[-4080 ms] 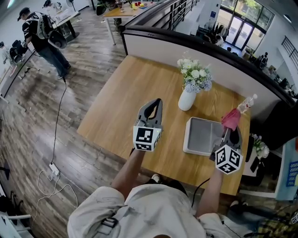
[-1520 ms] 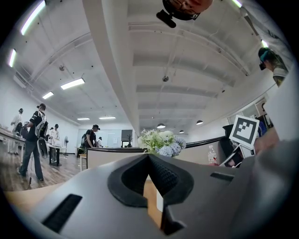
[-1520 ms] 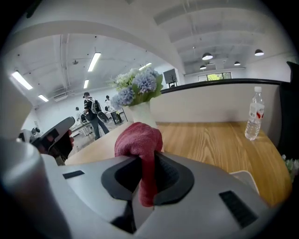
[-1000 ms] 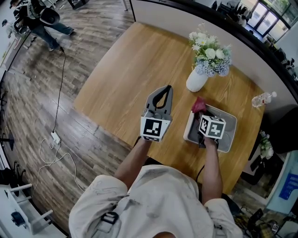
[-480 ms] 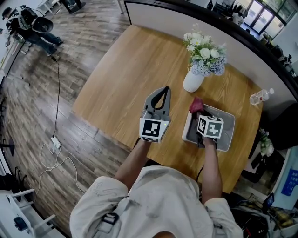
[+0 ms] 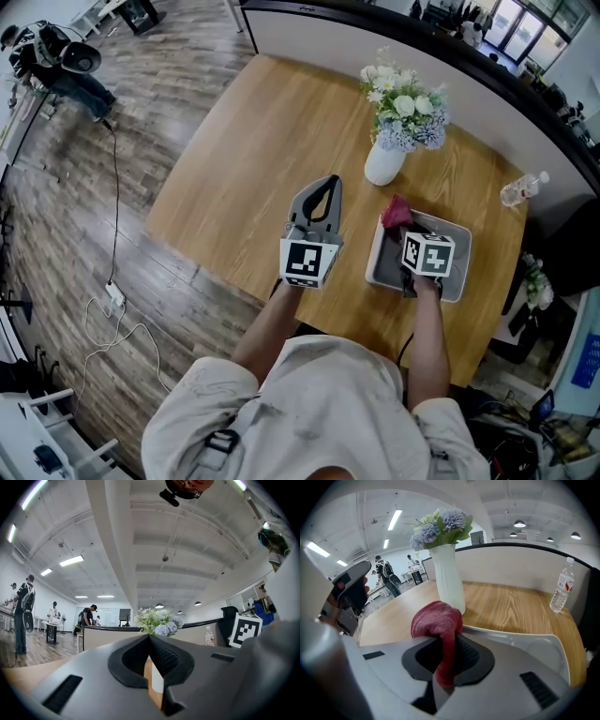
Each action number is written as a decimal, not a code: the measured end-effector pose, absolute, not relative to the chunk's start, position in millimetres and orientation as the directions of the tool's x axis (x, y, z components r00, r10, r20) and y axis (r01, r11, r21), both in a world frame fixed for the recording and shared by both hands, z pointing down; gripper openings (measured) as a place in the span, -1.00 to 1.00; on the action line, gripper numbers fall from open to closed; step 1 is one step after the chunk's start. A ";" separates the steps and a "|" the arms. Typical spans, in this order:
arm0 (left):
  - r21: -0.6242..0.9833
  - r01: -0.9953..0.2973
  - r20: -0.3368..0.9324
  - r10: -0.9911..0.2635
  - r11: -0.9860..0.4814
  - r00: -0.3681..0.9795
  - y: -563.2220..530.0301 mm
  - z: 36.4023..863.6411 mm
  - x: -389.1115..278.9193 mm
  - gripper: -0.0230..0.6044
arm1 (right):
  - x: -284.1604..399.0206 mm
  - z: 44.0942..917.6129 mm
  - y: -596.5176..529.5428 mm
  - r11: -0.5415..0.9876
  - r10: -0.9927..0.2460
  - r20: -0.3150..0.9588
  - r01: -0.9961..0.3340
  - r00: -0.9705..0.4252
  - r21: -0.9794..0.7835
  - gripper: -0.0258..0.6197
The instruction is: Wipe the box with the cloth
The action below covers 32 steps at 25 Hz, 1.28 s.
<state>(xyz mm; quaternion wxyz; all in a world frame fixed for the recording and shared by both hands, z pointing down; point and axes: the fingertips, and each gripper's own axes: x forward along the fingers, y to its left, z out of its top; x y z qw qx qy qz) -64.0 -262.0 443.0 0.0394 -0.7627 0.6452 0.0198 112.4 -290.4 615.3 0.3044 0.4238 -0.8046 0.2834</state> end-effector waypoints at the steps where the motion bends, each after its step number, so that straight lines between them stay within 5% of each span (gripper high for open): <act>1: -0.035 -0.985 -0.081 -0.982 -0.167 0.169 -262.3 442.7 -62.9 -0.89 | 115.7 615.3 -290.8 0.475 -0.512 0.731 -0.858 -0.452 -0.197 -0.72; 32: -0.051 -0.951 -0.068 -0.949 -0.305 0.308 -282.5 445.5 0.8 -0.90 | 241.8 609.7 -293.5 0.288 -0.597 0.754 -0.950 -0.274 -0.118 -0.72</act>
